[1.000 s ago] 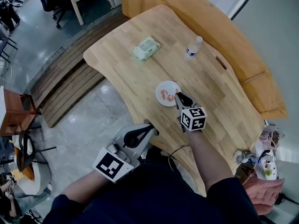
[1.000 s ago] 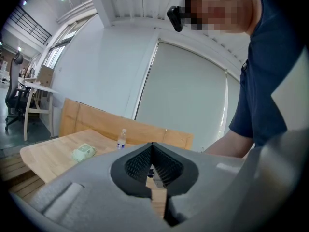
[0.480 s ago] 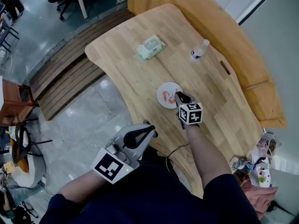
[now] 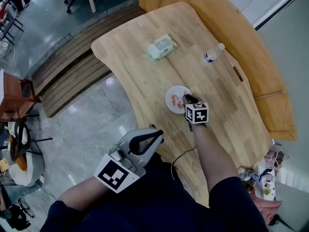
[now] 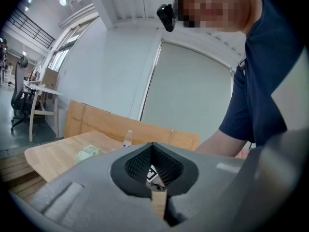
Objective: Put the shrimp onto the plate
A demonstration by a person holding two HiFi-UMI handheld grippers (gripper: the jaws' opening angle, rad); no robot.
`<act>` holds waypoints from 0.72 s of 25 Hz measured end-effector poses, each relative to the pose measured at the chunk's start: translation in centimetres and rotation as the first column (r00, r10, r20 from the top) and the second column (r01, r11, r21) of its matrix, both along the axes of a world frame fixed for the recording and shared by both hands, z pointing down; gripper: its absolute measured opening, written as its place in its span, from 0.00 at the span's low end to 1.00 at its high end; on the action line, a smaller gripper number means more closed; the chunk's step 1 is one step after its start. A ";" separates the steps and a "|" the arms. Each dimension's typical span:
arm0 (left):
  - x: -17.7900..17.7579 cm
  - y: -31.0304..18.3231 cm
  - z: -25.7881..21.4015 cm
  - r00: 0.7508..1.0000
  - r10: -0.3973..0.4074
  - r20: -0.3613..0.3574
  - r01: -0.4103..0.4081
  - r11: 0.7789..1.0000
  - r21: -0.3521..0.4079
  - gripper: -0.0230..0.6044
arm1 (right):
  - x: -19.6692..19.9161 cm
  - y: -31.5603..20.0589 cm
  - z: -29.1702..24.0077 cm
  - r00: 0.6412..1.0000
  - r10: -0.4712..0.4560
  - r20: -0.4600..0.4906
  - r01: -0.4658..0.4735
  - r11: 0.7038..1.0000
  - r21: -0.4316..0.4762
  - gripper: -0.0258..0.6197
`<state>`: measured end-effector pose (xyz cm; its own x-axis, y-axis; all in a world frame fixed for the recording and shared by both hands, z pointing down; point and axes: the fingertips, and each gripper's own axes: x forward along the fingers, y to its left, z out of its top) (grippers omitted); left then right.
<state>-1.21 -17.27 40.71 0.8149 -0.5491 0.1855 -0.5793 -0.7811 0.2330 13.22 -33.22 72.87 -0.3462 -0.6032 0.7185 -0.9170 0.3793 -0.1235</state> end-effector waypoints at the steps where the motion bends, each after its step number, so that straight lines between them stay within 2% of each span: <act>1: -0.1 0.0 0.0 1.000 -0.004 0.002 0.004 1.000 -0.001 0.04 | 0.0 -0.1 0.2 1.000 -0.004 -0.007 0.004 1.000 -0.005 0.13; 9: -0.8 -0.1 0.6 1.000 -0.027 0.011 0.027 1.000 -0.015 0.04 | -0.2 -0.4 2.0 0.999 -0.012 -0.038 0.010 0.998 -0.060 0.13; 18: -0.8 0.0 0.7 0.999 -0.026 0.022 0.027 0.999 -0.019 0.04 | -0.3 -0.7 2.7 0.996 -0.027 -0.088 0.020 0.996 -0.084 0.14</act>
